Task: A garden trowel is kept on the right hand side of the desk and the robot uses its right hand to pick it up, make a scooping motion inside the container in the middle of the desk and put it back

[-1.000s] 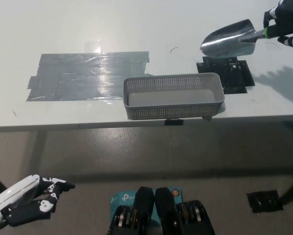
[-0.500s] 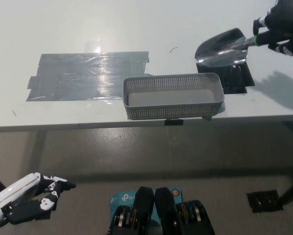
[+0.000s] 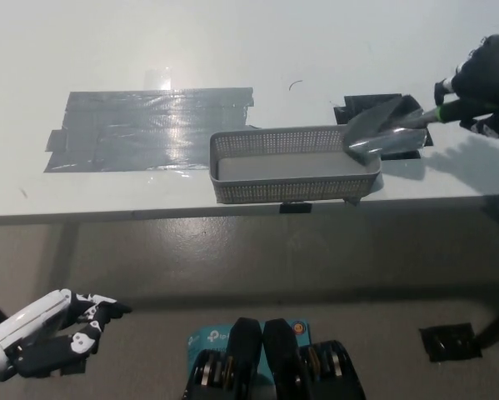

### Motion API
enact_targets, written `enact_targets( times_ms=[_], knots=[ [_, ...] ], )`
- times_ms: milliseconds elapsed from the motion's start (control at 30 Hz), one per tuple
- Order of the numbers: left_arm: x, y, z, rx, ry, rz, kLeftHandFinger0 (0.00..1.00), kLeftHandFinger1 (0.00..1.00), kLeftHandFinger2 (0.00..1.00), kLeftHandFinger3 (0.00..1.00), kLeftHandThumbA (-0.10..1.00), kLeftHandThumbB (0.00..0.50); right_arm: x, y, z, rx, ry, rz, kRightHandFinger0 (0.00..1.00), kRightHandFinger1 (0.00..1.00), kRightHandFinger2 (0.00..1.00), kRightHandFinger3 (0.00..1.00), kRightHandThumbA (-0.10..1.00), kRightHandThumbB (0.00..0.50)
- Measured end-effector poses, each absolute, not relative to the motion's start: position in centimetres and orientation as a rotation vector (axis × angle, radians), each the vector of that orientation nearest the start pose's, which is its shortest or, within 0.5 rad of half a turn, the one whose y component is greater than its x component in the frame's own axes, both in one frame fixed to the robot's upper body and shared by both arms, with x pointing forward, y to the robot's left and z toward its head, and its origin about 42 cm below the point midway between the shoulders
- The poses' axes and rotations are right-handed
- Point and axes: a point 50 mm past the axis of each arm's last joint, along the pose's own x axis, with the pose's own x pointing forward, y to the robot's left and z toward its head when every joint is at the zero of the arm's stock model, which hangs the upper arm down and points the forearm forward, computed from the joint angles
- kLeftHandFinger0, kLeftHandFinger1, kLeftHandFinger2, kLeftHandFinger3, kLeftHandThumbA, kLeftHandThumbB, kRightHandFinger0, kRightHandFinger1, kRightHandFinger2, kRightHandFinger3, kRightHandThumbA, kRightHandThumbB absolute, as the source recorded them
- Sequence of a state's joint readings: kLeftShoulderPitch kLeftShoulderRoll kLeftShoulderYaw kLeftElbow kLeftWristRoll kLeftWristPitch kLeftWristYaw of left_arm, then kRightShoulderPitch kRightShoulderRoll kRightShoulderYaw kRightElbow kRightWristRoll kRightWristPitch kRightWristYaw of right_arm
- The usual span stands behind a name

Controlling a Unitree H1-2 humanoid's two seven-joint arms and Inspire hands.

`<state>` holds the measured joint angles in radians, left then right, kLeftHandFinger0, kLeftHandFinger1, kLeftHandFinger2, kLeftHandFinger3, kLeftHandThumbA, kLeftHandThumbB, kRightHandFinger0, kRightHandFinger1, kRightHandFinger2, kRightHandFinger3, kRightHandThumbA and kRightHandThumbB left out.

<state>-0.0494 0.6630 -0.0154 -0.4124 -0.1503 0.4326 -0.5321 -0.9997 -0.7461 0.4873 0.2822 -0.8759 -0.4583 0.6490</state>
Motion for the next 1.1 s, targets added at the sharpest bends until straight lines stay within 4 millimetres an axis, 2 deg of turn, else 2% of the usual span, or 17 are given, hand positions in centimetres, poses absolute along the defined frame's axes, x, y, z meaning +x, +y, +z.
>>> enact_targets(
  times_ms=[33,67,100,200,400,500,567,633,667,700,767,833,900,933,967,1033,1100],
  knots=[
    [27.4,33.5,22.7,0.518,0.137,-0.587,0.92,0.87,0.84,1.0,1.0,0.458,48.5,-28.1,38.6,-2.085,-0.366,0.726,0.0,0.12,0.42,0.19,-0.1,0.0],
    [27.4,33.4,22.7,0.518,0.137,-0.588,0.92,0.86,0.85,1.0,1.0,0.437,48.4,-28.0,38.4,-2.081,-0.372,0.729,0.0,0.1,0.41,0.18,-0.1,0.0],
    [27.4,33.4,22.7,0.518,0.137,-0.588,0.92,0.86,0.85,1.0,1.0,0.431,48.3,-28.0,38.2,-2.079,-0.375,0.732,0.0,0.09,0.42,0.11,-0.1,0.0],
    [27.4,33.4,22.7,0.518,0.136,-0.589,0.91,0.86,0.86,1.0,1.0,0.446,48.2,-27.9,37.5,-2.069,-0.374,0.743,0.0,0.13,0.46,0.14,-0.1,0.0],
    [27.5,33.1,22.7,0.517,0.138,-0.598,0.93,0.86,0.83,1.0,1.0,0.463,48.1,-27.8,36.8,-2.059,-0.38,0.749,0.0,0.09,0.46,0.14,-0.1,0.0],
    [27.6,33.0,22.7,0.517,0.14,-0.603,0.92,0.86,0.81,1.0,1.0,0.449,48.2,-27.1,36.4,-2.061,-0.391,0.755,0.0,0.07,0.42,0.08,-0.1,0.0],
    [27.5,32.9,22.6,0.516,0.141,-0.606,0.93,0.86,0.81,1.0,1.0,0.453,48.4,-26.3,36.1,-2.063,-0.398,0.762,0.0,0.12,0.45,0.13,0.1,0.0],
    [27.5,32.8,22.6,0.516,0.142,-0.609,0.93,0.86,0.81,1.0,1.0,0.454,48.7,-25.5,35.9,-2.071,-0.403,0.772,0.0,0.12,0.44,0.16,0.16,0.0],
    [27.5,32.8,22.6,0.516,0.142,-0.611,0.94,0.86,0.81,1.0,1.0,0.465,48.9,-24.8,35.8,-2.076,-0.411,0.778,0.01,0.14,0.45,0.18,0.15,0.0],
    [27.6,32.7,22.6,0.515,0.142,-0.612,0.95,0.86,0.81,1.0,1.0,0.463,49.1,-24.3,35.8,-2.08,-0.416,0.781,0.0,0.08,0.38,0.15,0.1,0.0],
    [27.6,32.6,22.6,0.516,0.143,-0.614,0.95,0.86,0.8,1.0,1.0,0.451,49.5,-23.2,35.9,-2.09,-0.425,0.787,0.0,0.02,0.35,0.07,-0.02,0.0],
    [27.6,32.6,22.6,0.516,0.144,-0.616,0.97,0.87,0.8,1.0,1.0,0.446,49.8,-22.3,36.1,-2.1,-0.436,0.792,0.0,0.07,0.41,0.09,0.01,0.0],
    [27.5,32.5,22.6,0.516,0.142,-0.619,0.98,0.88,0.82,1.0,1.0,0.429,50.0,-21.4,36.2,-2.107,-0.447,0.796,0.0,0.02,0.37,0.05,0.02,0.0],
    [27.5,32.4,22.6,0.517,0.142,-0.622,0.99,0.88,0.82,1.0,1.0,0.423,50.2,-20.8,36.3,-2.118,-0.456,0.798,0.0,0.07,0.43,0.13,0.03,0.0],
    [27.5,32.4,22.6,0.517,0.142,-0.623,0.99,0.88,0.82,1.0,1.0,0.422,50.3,-20.4,36.4,-2.119,-0.462,0.8,0.0,0.08,0.46,0.16,0.04,0.0],
    [27.5,32.3,22.5,0.517,0.144,-0.627,0.99,0.89,0.82,1.0,1.0,0.41,50.6,-19.4,36.2,-2.113,-0.469,0.807,0.0,0.03,0.39,0.06,0.01,0.0],
    [27.5,32.2,22.5,0.516,0.147,-0.631,1.0,0.89,0.81,1.0,1.0,0.411,50.8,-18.5,36.0,-2.099,-0.48,0.812,0.0,0.0,0.38,0.0,-0.08,0.0]
  ],
)
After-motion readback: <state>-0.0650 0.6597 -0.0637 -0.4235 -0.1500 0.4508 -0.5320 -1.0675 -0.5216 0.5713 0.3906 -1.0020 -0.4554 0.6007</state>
